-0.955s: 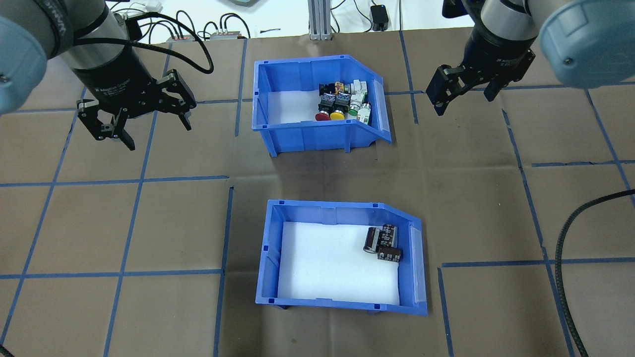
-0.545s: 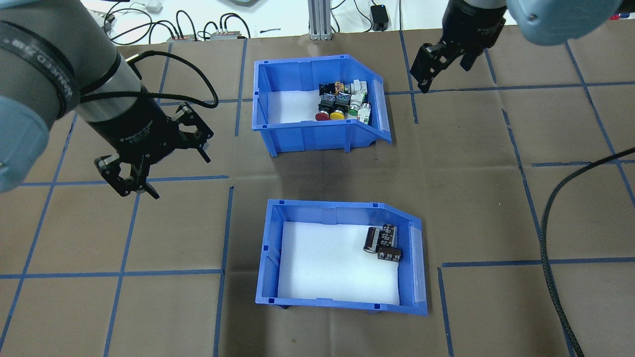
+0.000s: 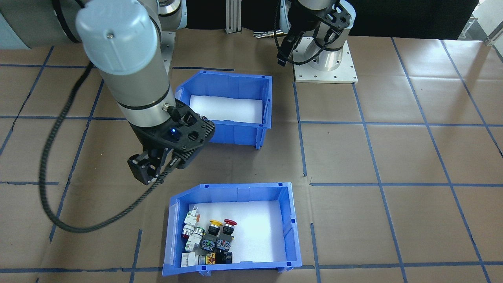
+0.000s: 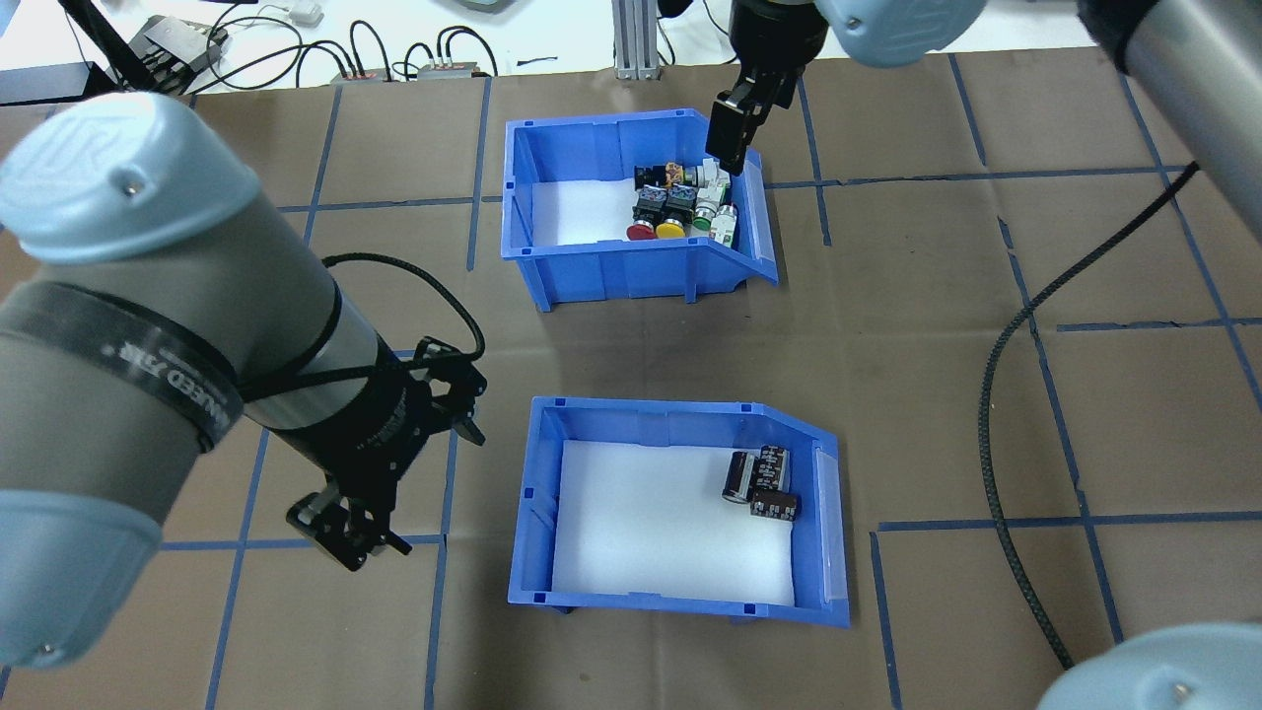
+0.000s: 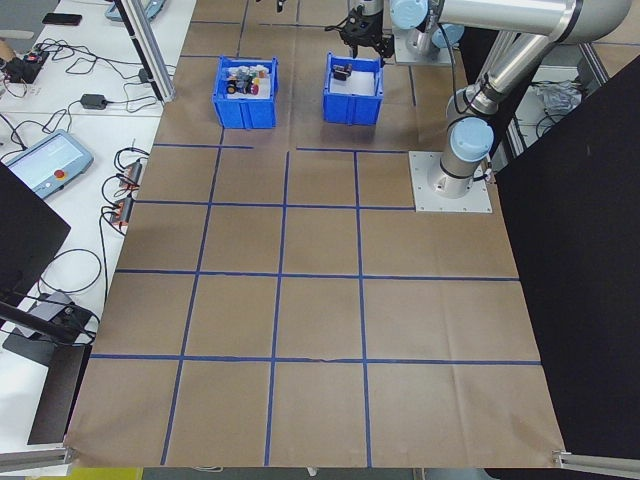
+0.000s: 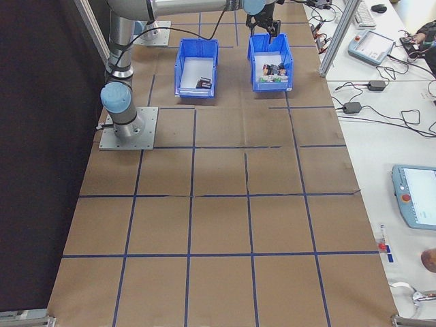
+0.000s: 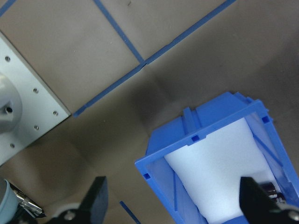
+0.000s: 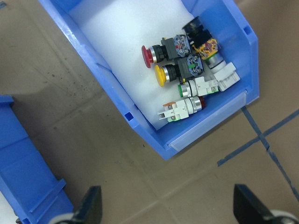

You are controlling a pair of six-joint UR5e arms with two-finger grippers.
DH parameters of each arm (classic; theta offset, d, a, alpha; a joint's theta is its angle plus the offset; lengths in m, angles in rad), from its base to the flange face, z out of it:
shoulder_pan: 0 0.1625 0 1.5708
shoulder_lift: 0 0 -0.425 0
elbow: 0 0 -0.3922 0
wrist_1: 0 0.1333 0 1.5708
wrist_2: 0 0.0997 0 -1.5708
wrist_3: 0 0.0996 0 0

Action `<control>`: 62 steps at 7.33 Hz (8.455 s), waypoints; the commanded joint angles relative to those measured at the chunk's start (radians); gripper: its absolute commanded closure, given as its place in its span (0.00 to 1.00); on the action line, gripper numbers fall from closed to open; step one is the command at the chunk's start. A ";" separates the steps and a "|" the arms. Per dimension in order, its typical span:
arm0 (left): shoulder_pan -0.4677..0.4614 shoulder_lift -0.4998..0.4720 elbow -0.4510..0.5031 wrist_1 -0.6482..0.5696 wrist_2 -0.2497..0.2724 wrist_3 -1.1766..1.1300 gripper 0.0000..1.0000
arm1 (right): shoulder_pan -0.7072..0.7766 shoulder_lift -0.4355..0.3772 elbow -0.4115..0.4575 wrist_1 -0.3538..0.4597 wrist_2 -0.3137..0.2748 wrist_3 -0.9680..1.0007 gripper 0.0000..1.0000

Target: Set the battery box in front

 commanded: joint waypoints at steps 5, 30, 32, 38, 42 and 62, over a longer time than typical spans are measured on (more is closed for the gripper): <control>-0.311 0.018 -0.329 0.489 -0.062 -0.608 0.01 | 0.182 0.167 -0.036 -0.077 -0.028 -0.240 0.00; 0.202 -0.149 -0.205 0.629 -0.006 0.178 1.00 | -0.392 -0.225 0.362 -0.136 -0.134 -0.869 0.99; 0.193 -0.331 -0.013 0.610 -0.009 0.162 1.00 | -0.486 -0.305 0.465 -0.140 -0.119 -0.977 0.99; 0.023 -0.711 0.374 0.631 -0.081 -0.186 1.00 | -0.524 -0.488 0.830 -0.434 -0.094 -1.039 0.99; -0.027 -0.813 0.450 0.671 -0.081 -0.315 0.80 | -0.548 -0.531 0.881 -0.433 -0.091 -1.077 0.99; 0.231 -0.274 0.296 0.154 0.142 1.493 0.00 | 0.161 -0.634 1.055 -0.408 -0.105 -0.315 0.98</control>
